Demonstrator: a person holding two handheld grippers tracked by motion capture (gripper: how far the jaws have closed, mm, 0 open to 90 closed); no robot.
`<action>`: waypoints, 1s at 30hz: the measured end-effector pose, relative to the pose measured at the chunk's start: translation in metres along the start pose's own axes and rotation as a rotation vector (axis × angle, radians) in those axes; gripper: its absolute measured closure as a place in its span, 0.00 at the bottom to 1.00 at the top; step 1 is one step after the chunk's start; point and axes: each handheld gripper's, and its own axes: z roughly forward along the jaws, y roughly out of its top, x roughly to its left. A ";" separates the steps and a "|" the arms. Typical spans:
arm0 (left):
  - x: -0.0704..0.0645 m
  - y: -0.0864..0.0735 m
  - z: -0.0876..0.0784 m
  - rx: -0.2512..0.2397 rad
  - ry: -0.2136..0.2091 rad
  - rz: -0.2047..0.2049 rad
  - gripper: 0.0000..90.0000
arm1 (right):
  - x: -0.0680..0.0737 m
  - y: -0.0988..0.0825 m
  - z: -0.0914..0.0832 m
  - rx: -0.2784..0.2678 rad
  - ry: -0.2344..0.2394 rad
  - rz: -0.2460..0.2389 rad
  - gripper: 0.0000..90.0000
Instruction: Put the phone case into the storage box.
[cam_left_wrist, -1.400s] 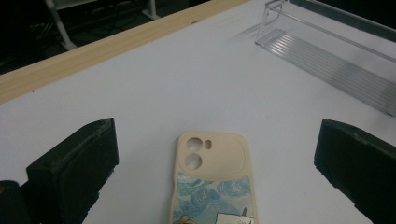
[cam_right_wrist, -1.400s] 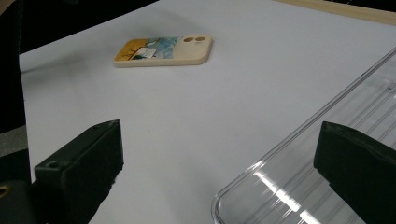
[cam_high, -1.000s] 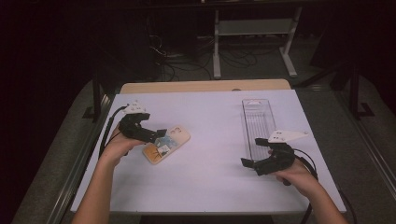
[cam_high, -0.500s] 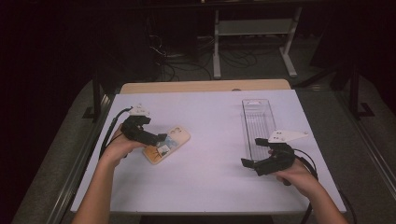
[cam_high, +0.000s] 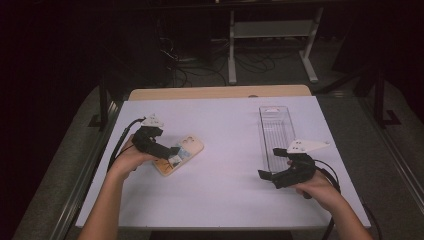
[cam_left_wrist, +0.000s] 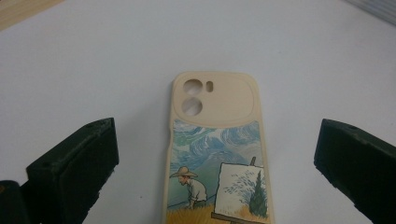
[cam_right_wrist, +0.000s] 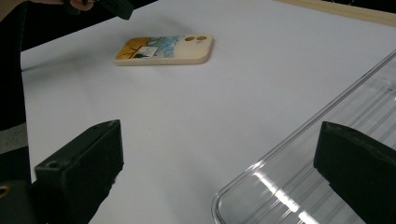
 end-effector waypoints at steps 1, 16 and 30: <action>-0.001 -0.001 0.001 0.009 -0.002 -0.006 0.00 | 0.000 0.000 0.000 0.000 0.000 0.000 0.01; 0.000 -0.011 0.014 0.049 -0.007 -0.020 0.00 | 0.000 0.000 0.000 0.001 0.002 -0.003 0.01; -0.002 -0.019 0.025 0.078 0.002 -0.031 0.00 | 0.000 0.000 0.000 0.003 0.002 -0.004 0.01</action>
